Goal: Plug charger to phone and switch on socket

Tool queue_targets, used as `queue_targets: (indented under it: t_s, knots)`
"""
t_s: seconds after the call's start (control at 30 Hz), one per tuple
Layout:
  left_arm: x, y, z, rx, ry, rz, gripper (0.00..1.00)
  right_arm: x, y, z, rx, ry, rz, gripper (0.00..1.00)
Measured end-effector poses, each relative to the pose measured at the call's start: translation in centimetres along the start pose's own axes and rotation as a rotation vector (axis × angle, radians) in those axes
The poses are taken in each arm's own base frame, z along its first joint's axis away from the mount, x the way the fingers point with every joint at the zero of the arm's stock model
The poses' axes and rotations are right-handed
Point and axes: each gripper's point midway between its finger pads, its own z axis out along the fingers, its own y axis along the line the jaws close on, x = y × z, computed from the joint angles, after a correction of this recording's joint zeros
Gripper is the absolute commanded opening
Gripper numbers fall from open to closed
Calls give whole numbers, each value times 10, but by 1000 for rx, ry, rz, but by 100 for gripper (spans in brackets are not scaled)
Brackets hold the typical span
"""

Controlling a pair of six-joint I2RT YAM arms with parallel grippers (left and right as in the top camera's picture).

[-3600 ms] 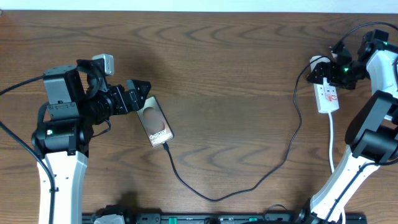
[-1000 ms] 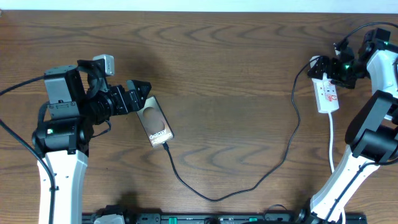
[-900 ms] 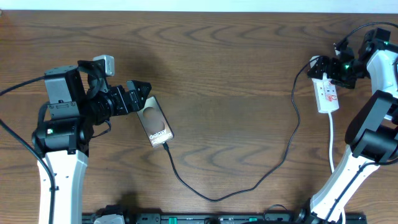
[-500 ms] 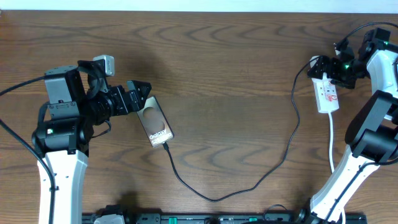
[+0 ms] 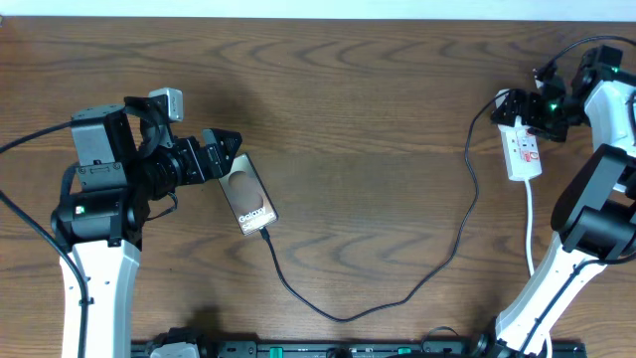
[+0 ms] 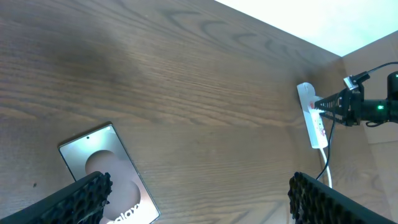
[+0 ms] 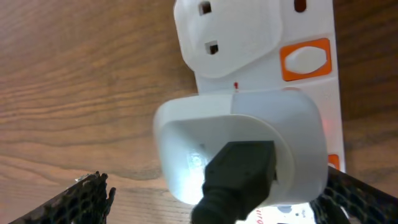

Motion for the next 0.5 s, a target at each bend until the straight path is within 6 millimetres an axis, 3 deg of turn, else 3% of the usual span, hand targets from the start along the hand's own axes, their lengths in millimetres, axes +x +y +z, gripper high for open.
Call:
queue_targets:
  t_s: [0.5]
  knots:
    - [0,0,0,0,2,-1,93,0,0,1,13,1,9,99]
